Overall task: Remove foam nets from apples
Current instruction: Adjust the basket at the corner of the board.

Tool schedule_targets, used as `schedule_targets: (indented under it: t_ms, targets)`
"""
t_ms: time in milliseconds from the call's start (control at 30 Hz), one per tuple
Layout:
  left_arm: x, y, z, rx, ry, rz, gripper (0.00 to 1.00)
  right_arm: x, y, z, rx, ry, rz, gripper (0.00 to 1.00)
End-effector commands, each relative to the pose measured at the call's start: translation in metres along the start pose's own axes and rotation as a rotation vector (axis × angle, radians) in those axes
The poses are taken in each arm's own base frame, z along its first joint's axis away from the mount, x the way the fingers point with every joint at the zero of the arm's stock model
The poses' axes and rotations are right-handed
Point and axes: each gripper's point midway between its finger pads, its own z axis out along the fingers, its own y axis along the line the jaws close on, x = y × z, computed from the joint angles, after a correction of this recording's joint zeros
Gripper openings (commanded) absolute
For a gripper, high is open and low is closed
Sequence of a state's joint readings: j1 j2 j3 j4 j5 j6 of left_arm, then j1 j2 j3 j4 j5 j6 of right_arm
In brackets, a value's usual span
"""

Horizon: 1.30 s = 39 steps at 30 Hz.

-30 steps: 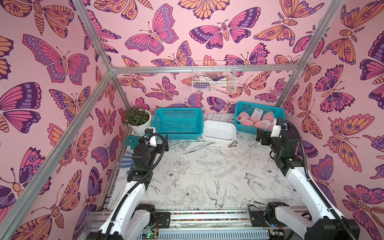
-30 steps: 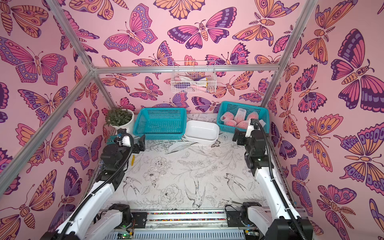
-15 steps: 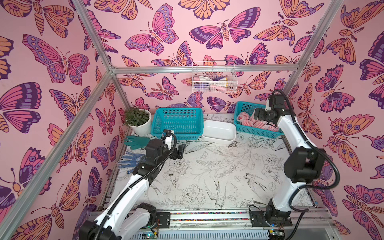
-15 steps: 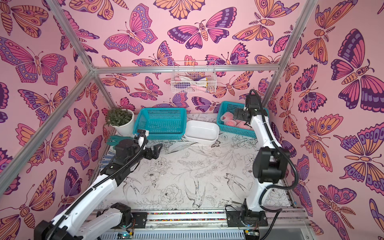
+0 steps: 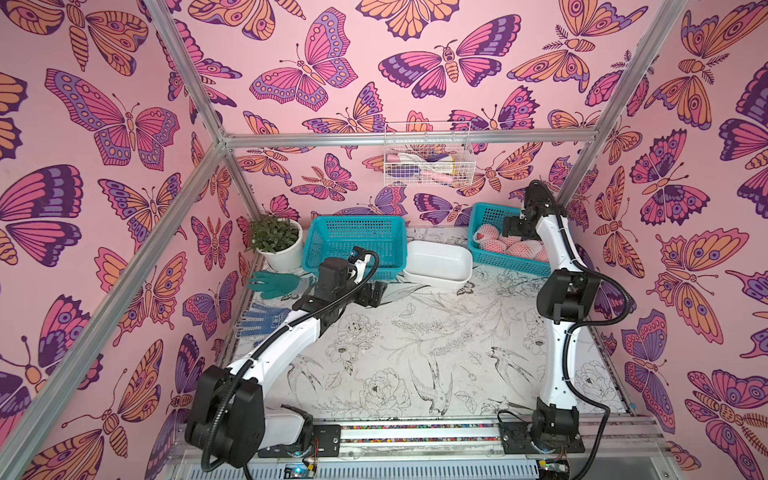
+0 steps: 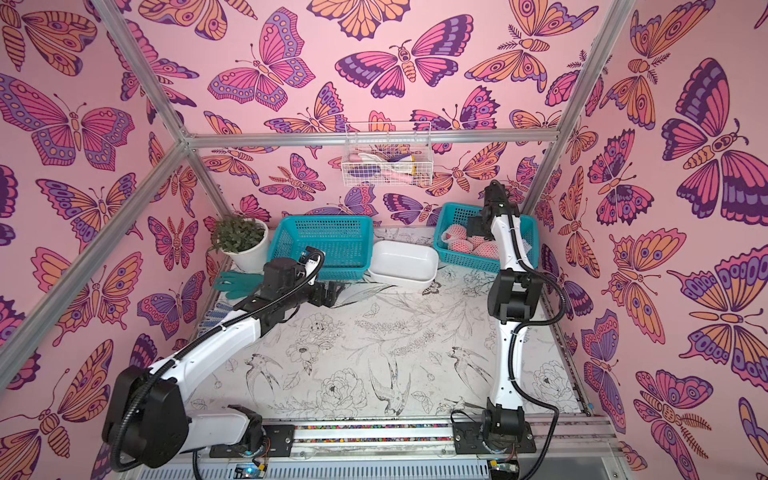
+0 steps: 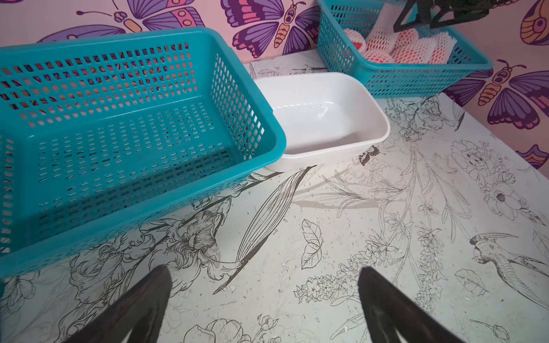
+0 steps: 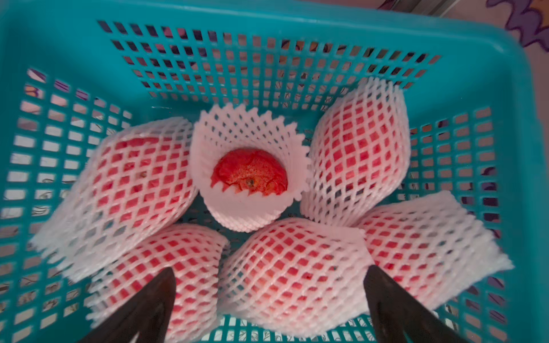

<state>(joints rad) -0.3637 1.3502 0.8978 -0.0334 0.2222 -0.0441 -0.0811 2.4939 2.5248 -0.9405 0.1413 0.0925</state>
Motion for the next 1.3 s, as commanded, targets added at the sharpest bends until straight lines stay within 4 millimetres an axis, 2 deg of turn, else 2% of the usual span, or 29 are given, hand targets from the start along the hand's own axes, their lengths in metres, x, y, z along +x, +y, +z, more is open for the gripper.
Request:
schedule_targets:
  t_ms: [0,333,533,733,1000,1100,1267]
  targets:
    - [-0.01,-0.009,0.004,0.04,-0.012,0.023,1.0,0.003,-0.005,0.012,0.008,0.018,-0.025,0.97]
    - [-0.008,-0.009,0.01,0.042,0.001,0.026,1.0,-0.005,0.008,0.045,-0.039,-0.035,-0.033,0.91]
    - [-0.001,-0.008,0.015,0.043,0.017,0.022,1.0,0.025,0.005,0.056,-0.028,0.069,-0.073,0.89]
    - [-0.002,-0.011,0.017,0.059,0.012,0.021,1.0,0.047,-0.008,0.048,0.019,0.145,-0.103,0.87]
    - [-0.004,-0.014,0.01,0.071,-0.012,0.02,1.0,0.065,-0.019,0.019,0.02,0.19,-0.175,0.82]
    - [-0.005,-0.016,0.006,0.075,-0.02,0.02,1.0,0.058,-0.021,0.008,0.021,0.152,-0.181,0.83]
    - [-0.007,-0.017,0.005,0.078,-0.027,0.017,1.0,0.028,-0.018,0.003,0.007,0.043,-0.14,0.89]
